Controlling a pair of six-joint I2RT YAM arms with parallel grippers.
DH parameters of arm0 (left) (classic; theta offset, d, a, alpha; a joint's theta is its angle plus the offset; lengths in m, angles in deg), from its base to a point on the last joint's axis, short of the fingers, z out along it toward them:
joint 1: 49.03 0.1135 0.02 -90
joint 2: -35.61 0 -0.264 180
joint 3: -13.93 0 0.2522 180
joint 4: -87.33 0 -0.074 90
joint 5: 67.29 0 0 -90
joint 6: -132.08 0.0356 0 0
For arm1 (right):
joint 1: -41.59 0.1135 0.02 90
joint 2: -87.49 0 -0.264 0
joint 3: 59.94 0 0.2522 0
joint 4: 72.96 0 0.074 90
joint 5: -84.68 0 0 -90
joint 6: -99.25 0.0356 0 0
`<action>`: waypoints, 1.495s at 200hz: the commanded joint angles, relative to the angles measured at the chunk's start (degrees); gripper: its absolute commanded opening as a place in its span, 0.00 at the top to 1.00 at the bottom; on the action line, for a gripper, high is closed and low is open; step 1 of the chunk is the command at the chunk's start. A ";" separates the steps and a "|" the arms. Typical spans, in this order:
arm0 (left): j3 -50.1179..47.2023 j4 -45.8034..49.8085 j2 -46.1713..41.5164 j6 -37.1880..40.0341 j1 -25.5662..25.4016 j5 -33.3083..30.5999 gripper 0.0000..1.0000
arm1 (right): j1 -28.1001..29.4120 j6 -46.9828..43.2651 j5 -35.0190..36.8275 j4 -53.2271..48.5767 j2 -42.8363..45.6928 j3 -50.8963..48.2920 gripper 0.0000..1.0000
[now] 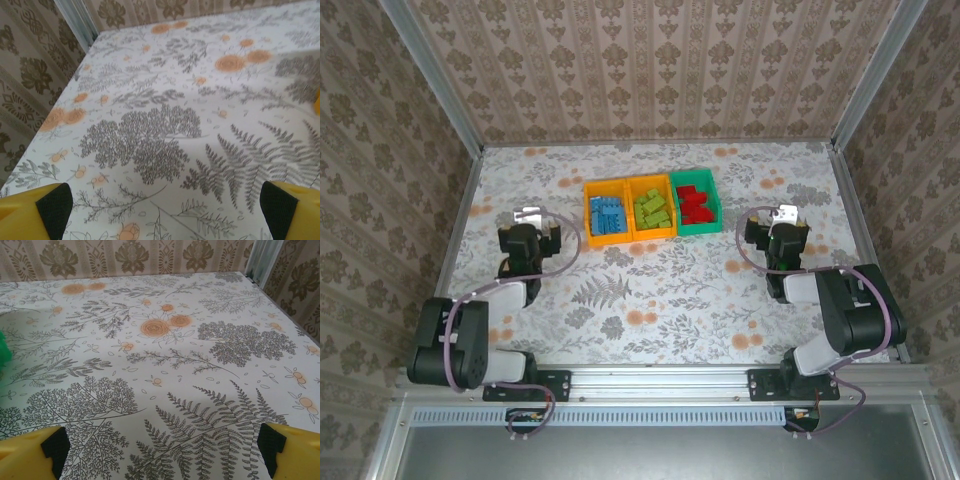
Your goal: Sort the legos into containers by color
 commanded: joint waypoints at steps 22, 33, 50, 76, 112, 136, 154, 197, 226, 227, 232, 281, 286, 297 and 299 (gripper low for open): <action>-4.51 -18.15 5.05 5.18 0.98 4.59 0.00 | -0.32 0.54 -1.41 1.77 -0.09 -0.15 0.00; -6.28 -25.66 8.12 5.24 1.28 3.79 0.00 | -0.28 0.56 -1.37 1.70 -0.05 -0.07 0.00; -6.79 -26.38 9.96 2.24 4.22 7.71 0.00 | -0.29 0.51 -1.37 1.72 0.01 -0.10 0.01; -0.99 -16.84 10.71 -0.52 7.99 11.95 0.00 | -0.30 0.47 -1.32 1.70 -0.03 -0.16 0.00; -0.69 -15.44 10.31 -0.09 6.93 10.56 0.00 | -0.23 0.47 -1.39 1.81 0.08 -0.16 0.00; -0.68 -15.53 10.43 -0.14 7.02 10.69 0.00 | -0.24 0.43 -1.36 1.89 0.10 -0.25 0.00; -0.68 -15.54 10.41 -0.17 7.02 10.72 0.00 | -0.23 0.47 -1.38 1.83 0.10 -0.25 0.00; -0.64 -15.55 10.48 -0.13 7.02 10.75 0.00 | -0.23 0.48 -1.41 1.85 0.10 -0.27 0.00; -0.66 -15.62 10.47 -0.13 7.02 10.71 0.00 | -0.25 0.43 -1.42 1.90 0.10 -0.25 0.00; -0.64 -15.59 10.43 -0.17 7.02 10.71 0.00 | -0.24 0.40 -1.38 1.90 0.10 -0.25 0.00; -0.55 -15.55 10.45 -0.13 7.06 10.79 0.00 | -0.24 0.39 -1.30 1.90 0.10 -0.24 0.00; -0.70 -15.55 10.40 -0.18 7.05 10.78 0.00 | -0.23 0.40 -1.41 1.89 0.10 -0.24 0.00; -0.65 -15.55 10.47 -0.12 7.04 10.73 0.00 | -0.23 0.38 -1.35 1.82 0.10 -0.29 0.00; -0.66 -15.56 10.45 -0.14 7.02 10.79 0.00 | -0.23 0.38 -1.27 1.90 0.09 -0.24 0.00; -0.62 -15.56 10.41 -0.18 7.02 10.82 0.00 | -0.23 0.38 -1.37 1.88 0.10 -0.24 0.00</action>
